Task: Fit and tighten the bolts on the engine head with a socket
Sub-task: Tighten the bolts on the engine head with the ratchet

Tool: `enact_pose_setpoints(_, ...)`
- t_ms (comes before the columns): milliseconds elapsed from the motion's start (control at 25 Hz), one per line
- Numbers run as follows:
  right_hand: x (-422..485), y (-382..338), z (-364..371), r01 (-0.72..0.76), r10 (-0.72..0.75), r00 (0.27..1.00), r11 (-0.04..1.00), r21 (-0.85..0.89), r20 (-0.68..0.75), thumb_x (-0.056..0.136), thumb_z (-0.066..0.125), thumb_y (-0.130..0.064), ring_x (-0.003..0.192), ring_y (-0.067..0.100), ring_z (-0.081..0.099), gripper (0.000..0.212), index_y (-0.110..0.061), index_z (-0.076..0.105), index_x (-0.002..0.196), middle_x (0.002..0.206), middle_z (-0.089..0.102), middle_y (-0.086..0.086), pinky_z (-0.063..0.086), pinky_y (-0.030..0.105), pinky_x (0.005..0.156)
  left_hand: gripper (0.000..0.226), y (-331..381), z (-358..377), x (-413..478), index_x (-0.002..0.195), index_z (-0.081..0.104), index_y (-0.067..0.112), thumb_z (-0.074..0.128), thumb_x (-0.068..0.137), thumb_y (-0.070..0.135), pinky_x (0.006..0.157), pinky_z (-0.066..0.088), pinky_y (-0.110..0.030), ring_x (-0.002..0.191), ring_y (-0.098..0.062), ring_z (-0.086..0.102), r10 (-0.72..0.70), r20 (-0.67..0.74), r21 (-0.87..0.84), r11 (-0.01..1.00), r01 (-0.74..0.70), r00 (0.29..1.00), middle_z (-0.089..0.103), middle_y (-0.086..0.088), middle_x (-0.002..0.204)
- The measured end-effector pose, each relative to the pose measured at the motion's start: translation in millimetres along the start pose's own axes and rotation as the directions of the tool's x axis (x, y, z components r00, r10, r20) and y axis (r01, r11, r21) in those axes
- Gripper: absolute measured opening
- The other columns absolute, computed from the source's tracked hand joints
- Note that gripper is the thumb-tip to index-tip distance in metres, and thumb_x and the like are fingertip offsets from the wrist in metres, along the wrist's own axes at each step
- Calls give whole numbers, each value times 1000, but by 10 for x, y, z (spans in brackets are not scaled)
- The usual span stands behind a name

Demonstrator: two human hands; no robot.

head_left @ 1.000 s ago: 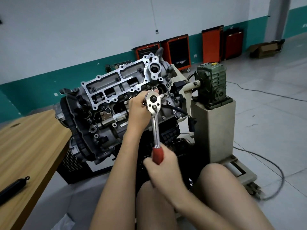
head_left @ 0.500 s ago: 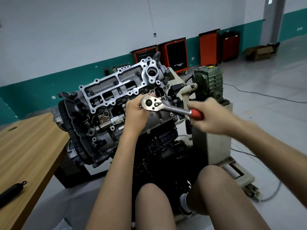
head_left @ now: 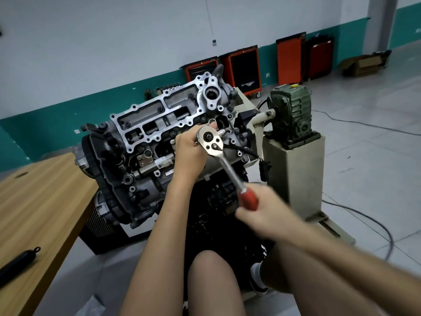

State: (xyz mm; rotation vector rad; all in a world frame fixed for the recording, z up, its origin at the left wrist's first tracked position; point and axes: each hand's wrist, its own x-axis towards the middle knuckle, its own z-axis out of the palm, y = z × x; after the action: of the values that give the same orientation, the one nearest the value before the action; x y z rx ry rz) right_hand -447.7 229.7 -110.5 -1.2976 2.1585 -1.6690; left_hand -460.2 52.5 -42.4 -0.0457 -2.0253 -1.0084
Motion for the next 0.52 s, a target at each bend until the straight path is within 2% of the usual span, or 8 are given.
enact_pose_setpoints(40, 97, -4, -362, 66, -52, 996, 978, -196, 79, 74, 64, 7, 42, 3, 36, 40, -23, 40, 60, 48, 37, -12, 30, 17, 45, 50, 3, 10, 8, 45, 56, 34, 59, 93, 19, 48, 32, -15, 42, 2, 37, 4, 7, -15, 1000, -4, 1000, 44, 19, 40)
enact_pose_setpoints(120, 390, -118, -950, 193, -133, 980, 831, -522, 151, 74, 65, 6, 46, 0, 46, 36, -23, 45, 65, 50, 40, -13, 34, 11, 47, 36, 19, 22, 15, 61, 61, 29, 58, 93, 14, 48, 33, -11, 42, 4, 40, 8, 20, 2, 1000, -8, 1000, 47, 21, 42)
enact_pose_setpoints(200, 584, -192, -1172, 280, -242, 959, 706, -651, 150, 72, 65, 3, 51, -4, 49, 33, -23, 45, 66, 51, 40, -13, 35, 8, 51, 47, -10, 22, 29, 52, 59, 32, 57, 91, 7, 48, 31, -11, 41, 3, 36, 1, -8, 18, 1000, 0, 1000, 42, 21, 40)
enact_pose_setpoints(240, 578, -151, -1144, 268, -251, 960, 706, -656, 122, 72, 65, 1, 50, -2, 48, 31, -23, 46, 66, 51, 41, -12, 35, 10, 52, 47, -30, 16, 25, 51, 58, 31, 56, 91, 7, 49, 31, -11, 41, 2, 36, -4, -19, 17, 1000, 4, 1000, 42, 20, 40)
enact_pose_setpoints(320, 365, 11, -838, 157, -189, 982, 831, -533, -6, 72, 66, 1, 45, 5, 43, 31, -21, 46, 65, 51, 45, -7, 36, 23, 52, 29, -69, 32, 6, 63, 57, 16, 57, 92, 9, 50, 32, -8, 42, 3, 39, 11, -23, -7, 1000, -11, 1000, 45, 20, 42)
enact_pose_setpoints(400, 84, 122, -242, 64, -107, 980, 968, -243, -168, 71, 67, 4, 46, 9, 36, 32, -17, 43, 63, 52, 41, -6, 32, 27, 50, 18, -46, 66, -21, 75, 50, 8, 58, 91, 8, 51, 32, -5, 44, 6, 41, 22, -41, -21, 1000, -23, 999, 47, 16, 44)
enact_pose_setpoints(440, -15, 102, 101, 25, -36, 971, 998, -51, -237, 71, 66, 3, 47, 6, 32, 33, -15, 40, 62, 52, 37, -7, 30, 25, 48, 18, -36, 77, -26, 75, 49, 12, 58, 91, 10, 52, 31, -4, 44, 7, 41, 30, -50, -14, 999, -31, 998, 46, 15, 45)
enact_pose_setpoints(520, -56, -37, 734, -23, 115, 950, 953, 302, -292, 68, 60, -5, 46, 5, 29, 28, -18, 36, 60, 50, 34, -8, 29, 23, 45, 25, -29, 70, -29, 68, 51, 21, 59, 91, 18, 54, 29, -8, 43, 6, 37, 42, -54, -9, 999, -42, 998, 42, 20, 42)
